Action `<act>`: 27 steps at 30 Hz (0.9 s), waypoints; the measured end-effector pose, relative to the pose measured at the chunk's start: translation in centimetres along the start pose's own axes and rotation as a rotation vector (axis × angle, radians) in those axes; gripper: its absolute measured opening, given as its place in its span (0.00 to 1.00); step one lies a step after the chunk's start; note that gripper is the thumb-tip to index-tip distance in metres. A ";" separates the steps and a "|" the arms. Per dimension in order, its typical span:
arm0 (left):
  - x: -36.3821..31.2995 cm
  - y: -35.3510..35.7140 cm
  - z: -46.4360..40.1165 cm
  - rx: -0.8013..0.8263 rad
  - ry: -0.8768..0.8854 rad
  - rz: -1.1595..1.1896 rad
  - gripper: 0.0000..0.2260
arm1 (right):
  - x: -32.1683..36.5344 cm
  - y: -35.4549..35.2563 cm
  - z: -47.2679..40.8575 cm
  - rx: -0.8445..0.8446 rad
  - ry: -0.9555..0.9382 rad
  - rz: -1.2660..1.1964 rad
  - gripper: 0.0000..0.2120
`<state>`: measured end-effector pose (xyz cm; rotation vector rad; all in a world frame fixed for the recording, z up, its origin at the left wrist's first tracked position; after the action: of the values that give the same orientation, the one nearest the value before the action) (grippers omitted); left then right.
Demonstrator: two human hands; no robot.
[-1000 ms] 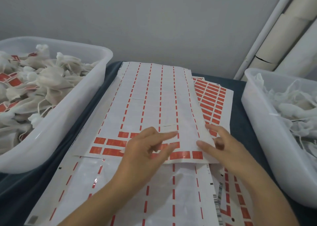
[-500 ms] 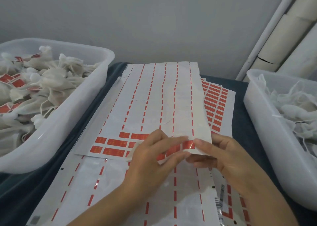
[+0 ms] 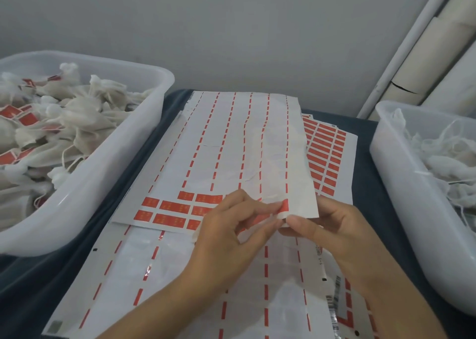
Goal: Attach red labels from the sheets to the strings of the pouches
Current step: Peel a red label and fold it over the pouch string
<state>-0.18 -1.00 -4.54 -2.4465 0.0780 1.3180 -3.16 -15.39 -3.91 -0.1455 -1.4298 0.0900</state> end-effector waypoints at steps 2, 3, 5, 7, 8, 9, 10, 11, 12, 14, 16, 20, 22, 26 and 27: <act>-0.1 0.0 -0.1 0.009 -0.006 0.043 0.10 | 0.1 0.0 0.0 -0.010 -0.036 0.000 0.15; -0.2 -0.1 -0.1 0.007 -0.006 0.068 0.10 | 0.2 0.1 0.1 -0.011 -0.057 0.020 0.16; -0.1 -0.3 -0.2 -0.007 -0.014 0.088 0.09 | 0.2 0.4 0.1 -0.024 -0.095 0.080 0.18; 0.0 -0.4 -0.1 -0.020 -0.017 0.062 0.08 | 0.2 0.5 0.1 -0.070 -0.139 0.163 0.17; 0.0 -0.5 -0.1 -0.019 -0.007 0.037 0.06 | 0.2 0.6 0.2 -0.102 -0.169 0.212 0.16; 0.0 -0.5 -0.1 -0.015 0.022 -0.003 0.05 | 0.2 0.7 0.2 -0.136 -0.197 0.259 0.15; 0.0 -0.5 -0.1 -0.007 0.067 -0.055 0.05 | 0.3 0.7 0.3 -0.163 -0.218 0.297 0.14; 0.0 -0.5 0.0 0.006 0.111 -0.107 0.05 | 0.3 0.8 0.3 -0.180 -0.232 0.323 0.14; 0.0 -0.5 0.0 0.018 0.137 -0.143 0.07 | 0.3 0.8 0.2 -0.191 -0.242 0.344 0.14; 0.3 -0.5 0.0 0.028 0.139 -0.155 0.09 | 0.3 0.7 0.2 -0.195 -0.262 0.375 0.14; 0.4 -0.7 0.1 0.024 0.122 -0.138 0.08 | 0.2 0.7 0.1 -0.178 -0.277 0.383 0.14; 0.2 -1.0 0.0 -0.045 0.050 -0.065 0.02 | 0.0 0.4 0.2 -0.107 -0.217 0.327 0.13; 0.2 -1.4 -0.1 -0.135 -0.007 -0.041 0.02 | -0.2 -0.1 0.1 -0.033 -0.129 0.275 0.15; 0.6 -3.0 0.1 -0.350 -0.138 0.038 0.08 | -0.7 -1.5 0.5 0.162 0.169 0.192 0.24; 0.5 -3.2 0.2 -0.365 -0.135 0.041 0.10 | -0.5 -2.0 0.5 0.114 0.210 0.201 0.26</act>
<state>0.62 2.12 -4.16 -2.6500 -0.1620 1.6351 -3.80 -17.44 -4.05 -0.1983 -1.1946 0.3120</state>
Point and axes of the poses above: each hand's wrist, its own z-axis away from the middle knuckle, its own y-axis out of the palm, x = y × z, the point moved 5 cm from there along -z, towards the middle knuckle, and after that the axes turned 8 degrees about y, right-handed, at the moved point
